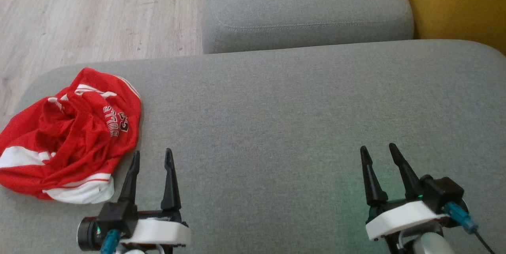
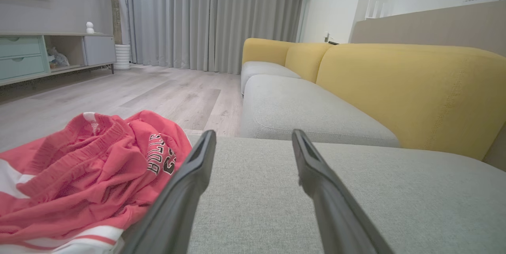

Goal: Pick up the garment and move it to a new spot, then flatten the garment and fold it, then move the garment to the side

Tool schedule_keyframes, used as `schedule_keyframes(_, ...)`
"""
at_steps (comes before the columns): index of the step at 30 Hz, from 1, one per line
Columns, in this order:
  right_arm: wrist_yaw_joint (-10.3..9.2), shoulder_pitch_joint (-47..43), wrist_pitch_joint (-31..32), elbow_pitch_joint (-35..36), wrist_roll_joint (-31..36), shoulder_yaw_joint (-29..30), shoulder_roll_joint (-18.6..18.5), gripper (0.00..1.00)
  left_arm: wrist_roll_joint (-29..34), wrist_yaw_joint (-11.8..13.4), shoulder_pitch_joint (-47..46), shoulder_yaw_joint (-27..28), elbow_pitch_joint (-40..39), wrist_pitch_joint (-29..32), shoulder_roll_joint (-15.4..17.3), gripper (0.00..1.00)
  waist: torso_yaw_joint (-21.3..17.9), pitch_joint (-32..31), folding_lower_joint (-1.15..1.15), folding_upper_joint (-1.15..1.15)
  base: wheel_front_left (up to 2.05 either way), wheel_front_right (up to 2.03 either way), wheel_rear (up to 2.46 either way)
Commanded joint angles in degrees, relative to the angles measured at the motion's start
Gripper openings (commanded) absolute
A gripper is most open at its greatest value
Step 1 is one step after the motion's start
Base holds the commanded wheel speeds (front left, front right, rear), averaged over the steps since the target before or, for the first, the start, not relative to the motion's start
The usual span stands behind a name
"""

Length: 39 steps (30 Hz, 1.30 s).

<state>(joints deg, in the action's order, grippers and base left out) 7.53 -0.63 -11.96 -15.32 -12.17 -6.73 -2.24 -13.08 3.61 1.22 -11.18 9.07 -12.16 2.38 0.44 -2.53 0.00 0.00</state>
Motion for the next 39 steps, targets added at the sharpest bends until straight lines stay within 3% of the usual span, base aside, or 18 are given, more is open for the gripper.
schedule_keyframes(1,-0.04,2.9,-1.0,1.6,2.2,-1.3,-0.6,1.0,2.0,0.7,-1.7,1.0,-1.7,-0.8,0.4,1.0,0.0,-0.1,0.0,0.0,0.0,0.0,0.0)
schedule_keyframes(13,-0.04,3.0,-3.0,0.8,11.5,-0.8,-0.6,1.0,10.3,1.1,-1.7,-0.1,-0.3,-2.8,0.5,1.0,-0.3,-0.5,0.0,0.0,0.0,0.0,0.0)
schedule_keyframes(28,-0.04,3.2,-3.0,0.8,11.9,-0.1,-0.6,1.0,9.7,1.2,-2.4,0.7,2.3,-2.8,0.5,1.0,-0.3,-0.2,0.0,0.0,0.0,0.0,0.0)
schedule_keyframes(39,-0.04,2.7,-3.0,1.0,12.1,-0.4,-0.6,1.0,9.9,1.8,-3.0,0.6,2.4,-2.8,0.5,1.0,6.7,0.6,0.0,0.0,0.0,0.0,0.0)
